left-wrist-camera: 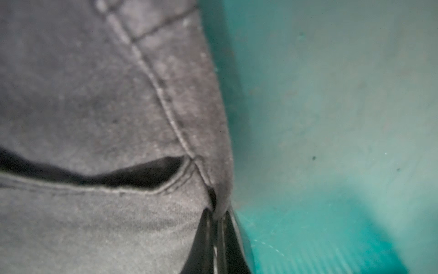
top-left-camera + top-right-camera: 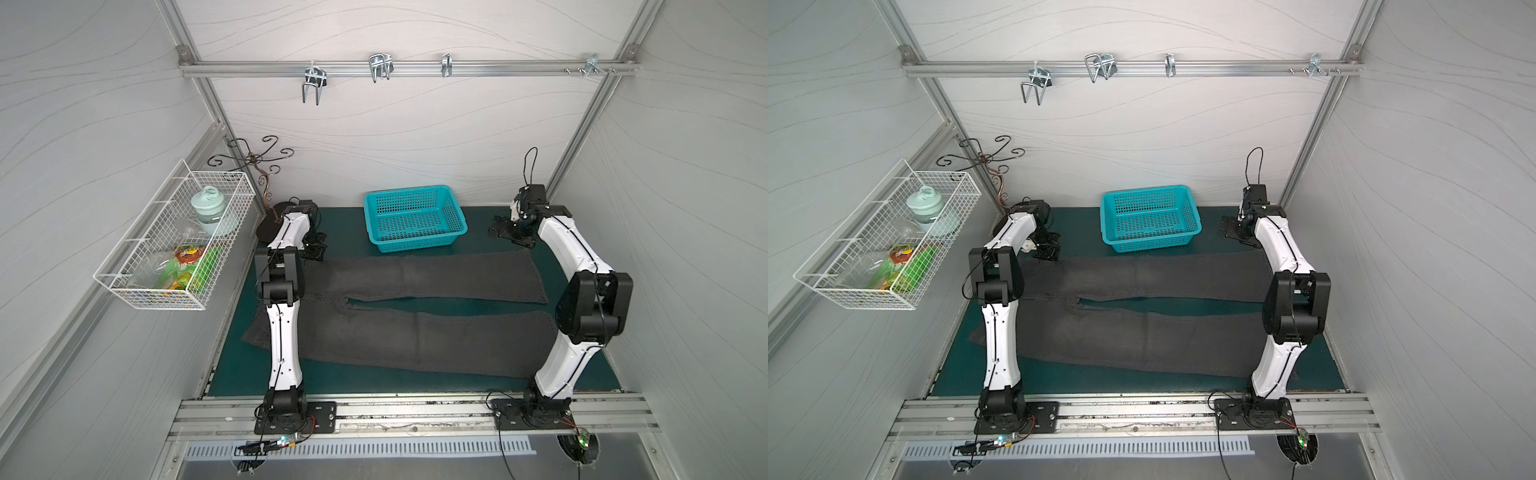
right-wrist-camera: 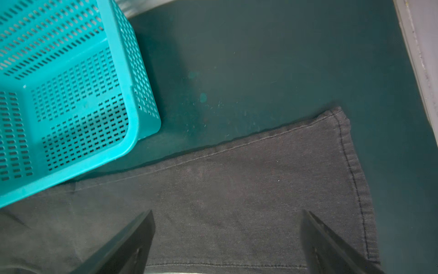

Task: Roll up the long pants
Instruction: Fold the long pant at the center of the board.

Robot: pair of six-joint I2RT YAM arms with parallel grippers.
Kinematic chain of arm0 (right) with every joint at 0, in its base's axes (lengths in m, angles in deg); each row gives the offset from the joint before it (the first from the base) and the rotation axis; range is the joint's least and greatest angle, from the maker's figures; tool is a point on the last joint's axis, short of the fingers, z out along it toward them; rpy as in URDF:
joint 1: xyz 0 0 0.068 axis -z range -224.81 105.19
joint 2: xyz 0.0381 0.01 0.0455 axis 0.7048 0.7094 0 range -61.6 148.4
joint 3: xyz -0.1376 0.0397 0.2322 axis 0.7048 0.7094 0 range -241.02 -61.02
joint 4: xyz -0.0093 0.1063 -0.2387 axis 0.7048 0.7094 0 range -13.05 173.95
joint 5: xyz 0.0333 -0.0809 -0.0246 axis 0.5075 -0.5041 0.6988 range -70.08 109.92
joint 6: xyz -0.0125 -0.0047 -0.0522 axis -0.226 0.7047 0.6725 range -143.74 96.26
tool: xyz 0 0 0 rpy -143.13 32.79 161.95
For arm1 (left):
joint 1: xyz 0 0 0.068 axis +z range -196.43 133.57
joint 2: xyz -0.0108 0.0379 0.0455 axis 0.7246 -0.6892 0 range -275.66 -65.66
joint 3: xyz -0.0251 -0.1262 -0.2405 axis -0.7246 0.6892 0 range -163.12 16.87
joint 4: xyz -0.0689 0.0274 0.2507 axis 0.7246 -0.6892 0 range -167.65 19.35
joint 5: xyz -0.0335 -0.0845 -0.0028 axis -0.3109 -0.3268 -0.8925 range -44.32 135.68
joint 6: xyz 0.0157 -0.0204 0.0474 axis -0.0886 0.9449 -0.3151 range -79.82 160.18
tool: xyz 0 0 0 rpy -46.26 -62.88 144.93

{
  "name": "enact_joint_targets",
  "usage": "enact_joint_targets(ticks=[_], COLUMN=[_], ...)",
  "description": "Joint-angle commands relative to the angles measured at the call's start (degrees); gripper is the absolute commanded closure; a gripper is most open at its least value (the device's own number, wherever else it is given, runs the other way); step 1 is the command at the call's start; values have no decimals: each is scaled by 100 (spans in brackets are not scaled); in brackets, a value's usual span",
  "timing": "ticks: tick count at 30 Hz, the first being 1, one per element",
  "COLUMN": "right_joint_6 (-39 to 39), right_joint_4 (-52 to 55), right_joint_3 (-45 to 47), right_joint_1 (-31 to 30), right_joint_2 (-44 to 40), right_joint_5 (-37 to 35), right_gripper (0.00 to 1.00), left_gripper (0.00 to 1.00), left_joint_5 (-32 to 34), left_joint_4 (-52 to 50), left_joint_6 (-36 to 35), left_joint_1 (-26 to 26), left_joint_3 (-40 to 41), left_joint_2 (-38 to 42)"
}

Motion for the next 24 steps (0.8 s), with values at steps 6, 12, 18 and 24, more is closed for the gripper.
enact_joint_targets(ticks=[6, 12, 18, 24], right_joint_6=[-557, -724, -1049, -1431], right_joint_4=[-89, 212, 656, 1346], right_joint_3=[-122, -370, -879, -2134], right_joint_1=[504, 504, 424, 61], right_joint_2=[299, 593, 1139, 2013], right_joint_5=[854, 629, -157, -1233], right_gripper=[1, 1, 1, 1], left_gripper=[100, 100, 100, 100], left_joint_5=[9, -17, -26, -73], left_joint_4=[214, 247, 360, 410], left_joint_6=[-63, -111, -172, -172], left_joint_1=[-13, -15, -21, -54], left_joint_3=[135, 298, 548, 622], left_joint_2=[-303, -204, -26, 14])
